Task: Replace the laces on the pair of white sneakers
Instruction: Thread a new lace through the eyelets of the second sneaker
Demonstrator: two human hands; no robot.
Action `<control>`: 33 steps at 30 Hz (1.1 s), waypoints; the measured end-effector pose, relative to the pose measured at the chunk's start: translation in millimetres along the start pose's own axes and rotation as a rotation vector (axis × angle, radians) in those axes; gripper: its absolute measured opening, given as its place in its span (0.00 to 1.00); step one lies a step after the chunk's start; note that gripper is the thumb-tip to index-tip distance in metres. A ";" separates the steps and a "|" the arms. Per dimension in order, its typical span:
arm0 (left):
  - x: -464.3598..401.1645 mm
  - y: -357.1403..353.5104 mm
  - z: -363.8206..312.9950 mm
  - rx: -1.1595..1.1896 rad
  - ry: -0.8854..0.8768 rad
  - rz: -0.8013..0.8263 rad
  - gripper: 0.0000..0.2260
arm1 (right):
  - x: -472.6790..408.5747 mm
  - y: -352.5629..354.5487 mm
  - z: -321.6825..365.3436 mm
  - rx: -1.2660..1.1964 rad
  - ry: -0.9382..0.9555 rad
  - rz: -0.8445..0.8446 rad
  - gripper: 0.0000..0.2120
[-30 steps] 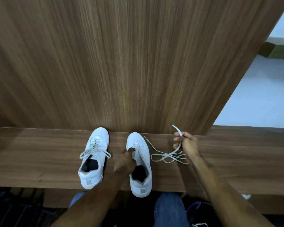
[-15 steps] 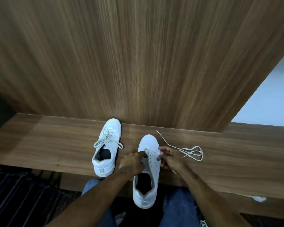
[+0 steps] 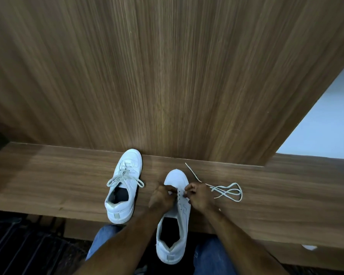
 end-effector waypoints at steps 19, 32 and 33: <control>-9.8 -0.2 11.0 0.023 0.112 -0.002 0.14 | -14.9 -13.1 -2.6 -0.010 0.053 0.064 0.15; 15.4 9.7 -19.6 -0.130 0.064 -0.049 0.13 | -20.6 -9.6 11.4 0.256 0.110 0.138 0.10; 17.3 9.3 -23.4 -0.198 0.066 -0.047 0.12 | -20.3 -9.9 11.2 0.259 0.109 0.136 0.10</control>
Point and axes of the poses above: each hand's wrist, its own x-axis away from the middle knuckle, its own y-axis out of the back of the hand, z = x × y, the point moved 2 cm from there along -x, towards the middle knuckle, and after that the axes turned 10 degrees about y, right-handed, at the moved point
